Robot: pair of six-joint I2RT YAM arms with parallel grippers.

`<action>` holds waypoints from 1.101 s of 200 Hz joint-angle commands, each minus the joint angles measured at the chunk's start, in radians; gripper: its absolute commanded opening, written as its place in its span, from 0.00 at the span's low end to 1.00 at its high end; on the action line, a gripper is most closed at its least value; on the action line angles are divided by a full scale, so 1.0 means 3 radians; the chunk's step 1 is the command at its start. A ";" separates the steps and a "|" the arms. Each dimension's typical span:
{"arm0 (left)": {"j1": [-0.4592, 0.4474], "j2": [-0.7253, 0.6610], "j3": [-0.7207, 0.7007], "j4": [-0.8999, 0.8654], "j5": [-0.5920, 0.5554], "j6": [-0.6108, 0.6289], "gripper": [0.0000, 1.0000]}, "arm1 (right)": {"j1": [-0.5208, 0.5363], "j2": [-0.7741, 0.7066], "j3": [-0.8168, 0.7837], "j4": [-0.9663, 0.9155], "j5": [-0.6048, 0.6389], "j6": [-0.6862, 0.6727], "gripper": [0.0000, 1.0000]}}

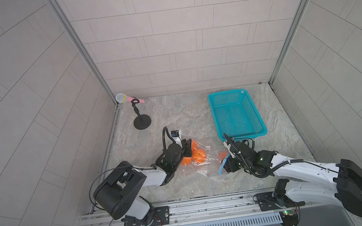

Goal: Open the zip-top bag and take out the orange
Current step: Pick up the orange from the zipper food storage bag.

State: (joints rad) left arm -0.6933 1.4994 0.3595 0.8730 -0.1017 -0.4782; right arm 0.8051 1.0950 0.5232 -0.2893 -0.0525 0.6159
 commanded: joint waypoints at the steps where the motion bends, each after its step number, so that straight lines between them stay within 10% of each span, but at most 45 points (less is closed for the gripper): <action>1: 0.0005 -0.0050 -0.0044 -0.0032 -0.0020 -0.0027 0.39 | 0.0040 0.0057 0.0309 -0.0553 0.0236 0.0069 0.62; 89: -0.0378 -0.0091 0.0026 0.0480 0.0613 -0.0056 0.49 | 0.0020 0.0513 0.0164 0.0179 -0.0159 -0.0167 0.65; 220: -0.0497 0.0798 0.0393 0.0433 0.0508 -0.0025 0.62 | 0.0001 0.0530 -0.0392 0.1064 -0.0099 -0.0325 0.87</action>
State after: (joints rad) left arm -0.8345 1.7096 0.4786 1.0660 0.0601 -0.4736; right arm 0.8104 1.2575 0.4461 -0.0525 -0.0998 0.5312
